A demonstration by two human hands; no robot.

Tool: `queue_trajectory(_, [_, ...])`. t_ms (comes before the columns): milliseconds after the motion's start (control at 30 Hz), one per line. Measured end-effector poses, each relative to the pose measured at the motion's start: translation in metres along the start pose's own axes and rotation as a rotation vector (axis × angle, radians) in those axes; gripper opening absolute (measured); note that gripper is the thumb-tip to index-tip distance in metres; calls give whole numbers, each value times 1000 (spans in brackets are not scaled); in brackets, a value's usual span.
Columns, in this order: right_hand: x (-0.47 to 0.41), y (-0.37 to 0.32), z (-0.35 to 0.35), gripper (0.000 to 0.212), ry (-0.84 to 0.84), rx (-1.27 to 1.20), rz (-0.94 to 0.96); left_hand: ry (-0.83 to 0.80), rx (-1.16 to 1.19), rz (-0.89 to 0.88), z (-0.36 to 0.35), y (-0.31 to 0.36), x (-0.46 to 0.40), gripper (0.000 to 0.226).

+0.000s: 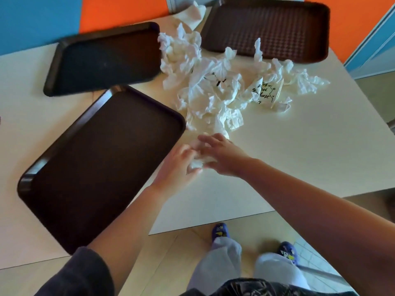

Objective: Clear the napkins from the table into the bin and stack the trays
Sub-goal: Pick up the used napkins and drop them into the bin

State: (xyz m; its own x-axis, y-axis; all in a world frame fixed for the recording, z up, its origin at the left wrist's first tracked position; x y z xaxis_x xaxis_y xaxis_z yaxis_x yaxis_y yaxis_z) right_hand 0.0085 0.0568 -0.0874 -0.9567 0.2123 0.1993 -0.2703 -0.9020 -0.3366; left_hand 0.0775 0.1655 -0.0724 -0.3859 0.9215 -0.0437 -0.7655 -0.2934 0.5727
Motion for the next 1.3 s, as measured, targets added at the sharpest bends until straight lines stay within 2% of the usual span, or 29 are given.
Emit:
queue_trajectory(133, [0,-1,10,44,187,-41,52,10,93,6,1,-7,0,28])
queue_trajectory(300, [4,5,24,24,247,-108,31,44,151,-37,4,-2,-12,13])
queue_trajectory(433, [11,23,36,36,295,-137,-37,47,164,-79,10,5,-18,18])
queue_trajectory(567, [21,36,52,29,409,-114,-54,64,168,-87,12,19,-24,11])
queue_trajectory(633, [28,39,63,27,477,-113,-60,72,177,-78,12,27,-31,14])
queue_trajectory(767, [43,52,87,32,608,-122,-113,118,136,-150,12,51,-51,29])
queue_trajectory(933, [69,82,115,38,740,-118,-221,184,130,-169,14,77,-76,25])
queue_trajectory(1100, [97,115,130,34,766,-112,-233,164,100,-230,-2,115,-99,21])
queue_trajectory(1300, [152,168,135,32,781,-109,-320,99,94,-327,-45,177,-130,27])
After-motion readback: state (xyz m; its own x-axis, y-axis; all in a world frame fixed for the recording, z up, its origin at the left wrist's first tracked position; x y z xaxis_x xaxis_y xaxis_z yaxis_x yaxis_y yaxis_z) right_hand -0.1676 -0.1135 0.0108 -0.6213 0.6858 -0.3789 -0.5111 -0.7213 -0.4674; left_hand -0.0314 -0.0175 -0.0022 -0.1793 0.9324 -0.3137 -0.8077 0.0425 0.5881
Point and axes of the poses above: each hand's wrist, its own x-axis away from the middle knuckle, its own z-axis out of the back of the hand, y = z × x, the point moved 6 cm from there along -x, towards the middle knuckle, and after that the axes turned 8 degrees about x, right-handed, at the moved point
